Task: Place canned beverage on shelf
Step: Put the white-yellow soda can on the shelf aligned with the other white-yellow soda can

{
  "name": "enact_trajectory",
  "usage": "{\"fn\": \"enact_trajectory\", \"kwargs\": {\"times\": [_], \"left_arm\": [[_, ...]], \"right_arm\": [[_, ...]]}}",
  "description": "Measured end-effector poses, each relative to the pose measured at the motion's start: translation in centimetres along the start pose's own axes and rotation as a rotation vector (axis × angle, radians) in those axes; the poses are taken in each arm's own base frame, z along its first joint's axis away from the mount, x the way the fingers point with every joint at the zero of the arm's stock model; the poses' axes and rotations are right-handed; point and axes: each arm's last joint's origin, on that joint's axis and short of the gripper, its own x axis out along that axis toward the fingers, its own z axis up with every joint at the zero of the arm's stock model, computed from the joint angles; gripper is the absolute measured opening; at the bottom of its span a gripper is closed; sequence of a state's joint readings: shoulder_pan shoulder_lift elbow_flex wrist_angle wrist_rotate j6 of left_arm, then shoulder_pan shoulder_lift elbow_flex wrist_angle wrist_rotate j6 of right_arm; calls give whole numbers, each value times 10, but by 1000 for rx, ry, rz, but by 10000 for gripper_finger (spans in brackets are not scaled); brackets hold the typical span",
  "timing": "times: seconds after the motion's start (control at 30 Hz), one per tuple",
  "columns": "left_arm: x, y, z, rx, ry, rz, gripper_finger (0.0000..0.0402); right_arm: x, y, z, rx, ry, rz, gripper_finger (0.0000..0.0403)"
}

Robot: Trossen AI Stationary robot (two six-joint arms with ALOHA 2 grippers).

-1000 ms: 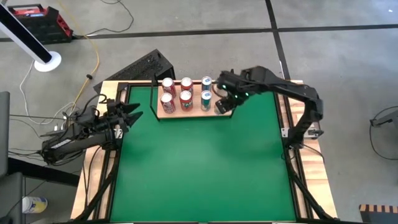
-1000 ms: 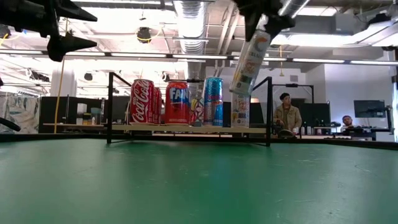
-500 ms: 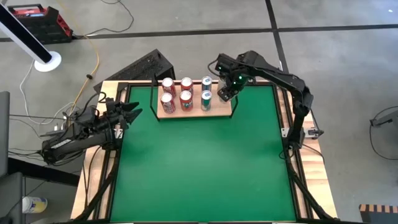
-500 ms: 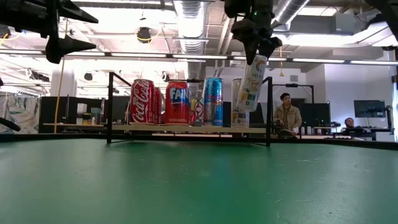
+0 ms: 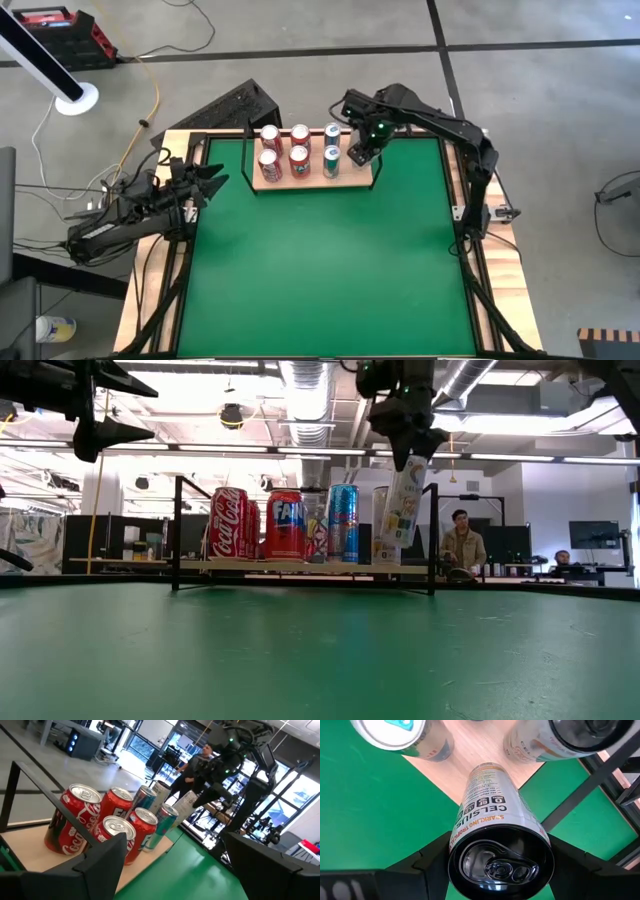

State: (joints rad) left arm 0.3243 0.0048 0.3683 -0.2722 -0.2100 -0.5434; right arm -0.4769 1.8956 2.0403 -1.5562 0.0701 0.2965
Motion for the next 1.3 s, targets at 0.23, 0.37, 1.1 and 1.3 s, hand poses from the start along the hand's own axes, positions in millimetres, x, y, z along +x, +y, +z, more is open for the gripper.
{"fn": "enact_trajectory", "kwargs": {"times": [0.23, 0.37, 1.1, 1.3], "left_arm": [[0, 0, 0, 0, 10, -11, 322], [0, 0, 0, 1, 10, -11, 322], [0, 0, -1, 2, 15, -9, 322], [0, 0, -1, 2, 15, -9, 322]], "right_arm": [[3, 2, 1, -16, 4, -4, 280], [3, 1, 2, -11, 7, -2, 280], [28, 5, 14, -38, 70, 40, 280], [28, 5, 16, -36, 52, 47, 280]]}}
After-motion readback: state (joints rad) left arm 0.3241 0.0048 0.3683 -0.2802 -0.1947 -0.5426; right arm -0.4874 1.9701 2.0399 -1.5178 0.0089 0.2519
